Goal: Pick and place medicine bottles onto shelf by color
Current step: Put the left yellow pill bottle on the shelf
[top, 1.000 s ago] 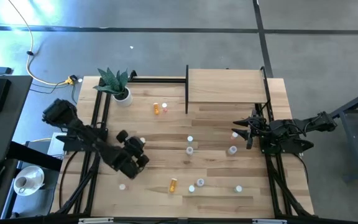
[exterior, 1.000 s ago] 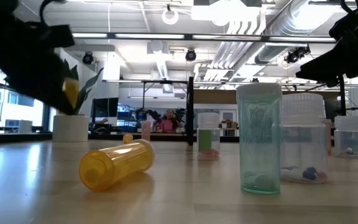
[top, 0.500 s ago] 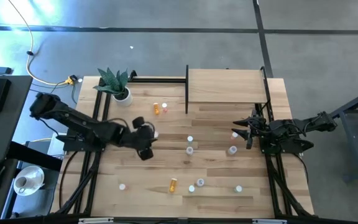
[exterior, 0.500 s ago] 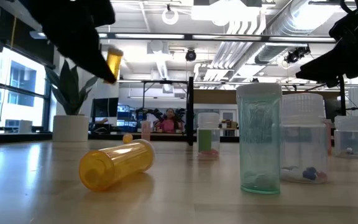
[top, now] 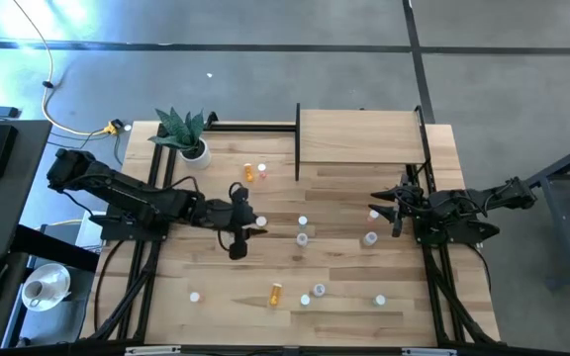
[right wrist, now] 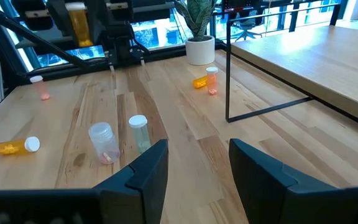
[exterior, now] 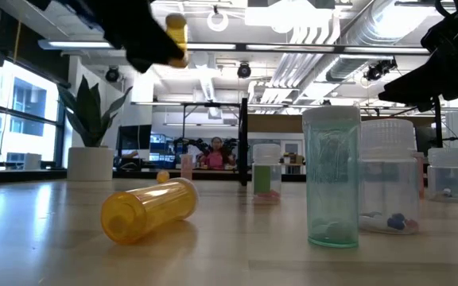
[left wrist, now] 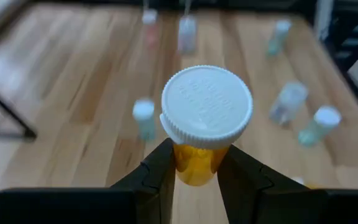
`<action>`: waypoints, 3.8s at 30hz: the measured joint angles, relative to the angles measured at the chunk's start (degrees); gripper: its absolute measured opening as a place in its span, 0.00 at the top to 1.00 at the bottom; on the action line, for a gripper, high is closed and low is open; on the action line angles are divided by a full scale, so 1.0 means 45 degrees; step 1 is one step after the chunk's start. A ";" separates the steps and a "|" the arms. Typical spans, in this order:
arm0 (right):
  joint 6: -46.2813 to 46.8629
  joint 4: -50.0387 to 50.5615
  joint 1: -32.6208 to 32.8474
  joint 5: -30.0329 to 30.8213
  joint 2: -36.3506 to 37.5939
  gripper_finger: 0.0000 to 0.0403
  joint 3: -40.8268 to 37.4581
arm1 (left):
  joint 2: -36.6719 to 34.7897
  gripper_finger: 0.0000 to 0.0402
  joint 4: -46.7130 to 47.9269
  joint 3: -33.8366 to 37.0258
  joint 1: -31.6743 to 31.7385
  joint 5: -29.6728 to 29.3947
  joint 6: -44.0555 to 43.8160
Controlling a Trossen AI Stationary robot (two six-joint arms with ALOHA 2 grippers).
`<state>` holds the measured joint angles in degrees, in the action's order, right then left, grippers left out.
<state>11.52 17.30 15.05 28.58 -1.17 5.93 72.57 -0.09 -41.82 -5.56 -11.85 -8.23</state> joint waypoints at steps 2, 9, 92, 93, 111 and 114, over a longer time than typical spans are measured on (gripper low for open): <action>-0.0004 0.0000 -0.0002 -0.0001 0.0000 0.60 0.0000 | -0.0057 0.78 -0.0459 -0.0005 0.0344 0.0008 0.0224; 0.0001 0.0002 -0.0003 -0.0003 0.0000 0.60 0.0000 | -0.0057 0.78 -0.0920 -0.0010 0.1986 0.0336 0.0197; -0.5678 -1.0682 -0.3041 -0.3237 -1.6710 0.46 0.7254 | -0.0048 0.78 -0.0573 -0.0015 0.4060 0.1475 0.2652; -0.5832 -1.0590 -0.3041 -0.3322 -1.6988 0.46 0.7491 | -0.0048 0.78 -0.0608 -0.0015 0.4060 0.1475 0.2652; -0.6342 -1.0193 -0.3041 -0.3342 -1.9655 0.46 0.9335 | 0.0203 0.78 -0.0134 -0.0015 0.4031 0.1198 0.2647; -0.6516 -1.0829 -0.3041 -0.3360 -1.9611 0.46 0.9335 | 0.0672 0.78 -0.0206 -0.0024 0.4031 0.1198 0.2576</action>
<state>-17.80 -31.43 1.37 13.46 -89.42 47.94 75.59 -1.01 -41.93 12.58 -6.46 3.36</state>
